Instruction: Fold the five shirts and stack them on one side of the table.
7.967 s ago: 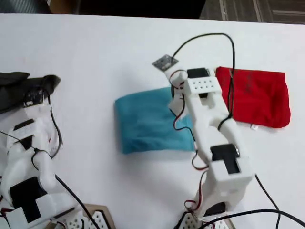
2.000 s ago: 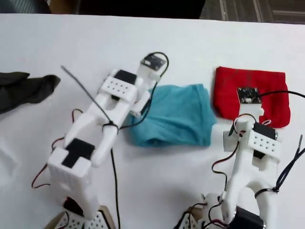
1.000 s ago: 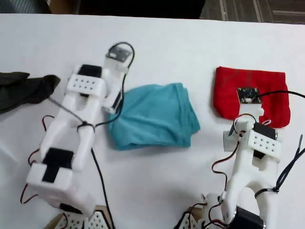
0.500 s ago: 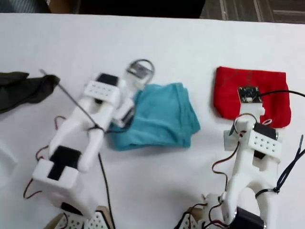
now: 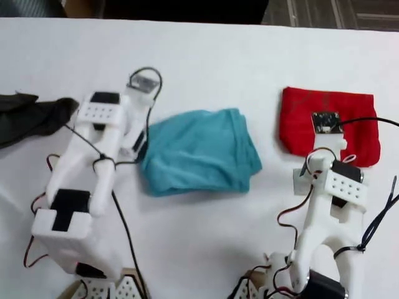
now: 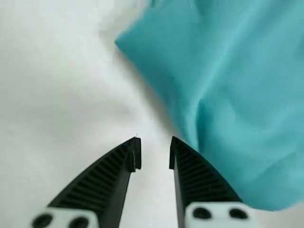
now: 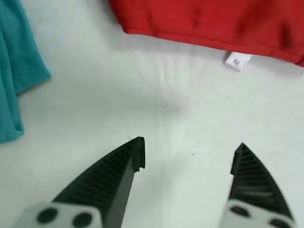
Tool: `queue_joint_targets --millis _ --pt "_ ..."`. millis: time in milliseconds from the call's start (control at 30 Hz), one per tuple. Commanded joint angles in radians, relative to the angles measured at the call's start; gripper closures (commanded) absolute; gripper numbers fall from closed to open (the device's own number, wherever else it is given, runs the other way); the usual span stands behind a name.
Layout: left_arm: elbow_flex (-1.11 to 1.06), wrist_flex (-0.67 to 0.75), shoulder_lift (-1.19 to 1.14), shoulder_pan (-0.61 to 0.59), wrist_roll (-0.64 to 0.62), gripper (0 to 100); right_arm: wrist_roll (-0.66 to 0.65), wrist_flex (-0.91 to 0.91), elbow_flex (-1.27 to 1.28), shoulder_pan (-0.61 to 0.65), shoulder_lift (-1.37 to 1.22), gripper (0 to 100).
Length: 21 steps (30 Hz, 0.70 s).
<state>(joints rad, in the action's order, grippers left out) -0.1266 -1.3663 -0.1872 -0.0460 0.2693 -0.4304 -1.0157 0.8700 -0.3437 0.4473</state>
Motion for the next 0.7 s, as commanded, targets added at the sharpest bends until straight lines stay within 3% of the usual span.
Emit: queue_joint_targets --millis 0,167,300,533,667 --pt "0.131 -0.058 0.009 0.084 0.0 88 -0.002 0.013 -0.012 0.03 -0.005 70.4" --pt "0.154 -0.061 0.0 0.245 -0.029 87 -0.002 0.013 -0.012 0.047 -0.005 70.4" --pt "0.09 0.008 -0.003 0.261 -0.032 87 -0.002 0.012 -0.012 0.045 -0.005 70.4" --pt "-0.248 0.163 0.0 0.173 -0.026 88 -0.002 0.01 -0.012 0.042 -0.005 70.4" --pt "-0.311 0.213 0.009 0.071 -0.026 88 -0.002 0.013 -0.012 0.045 -0.005 70.4"
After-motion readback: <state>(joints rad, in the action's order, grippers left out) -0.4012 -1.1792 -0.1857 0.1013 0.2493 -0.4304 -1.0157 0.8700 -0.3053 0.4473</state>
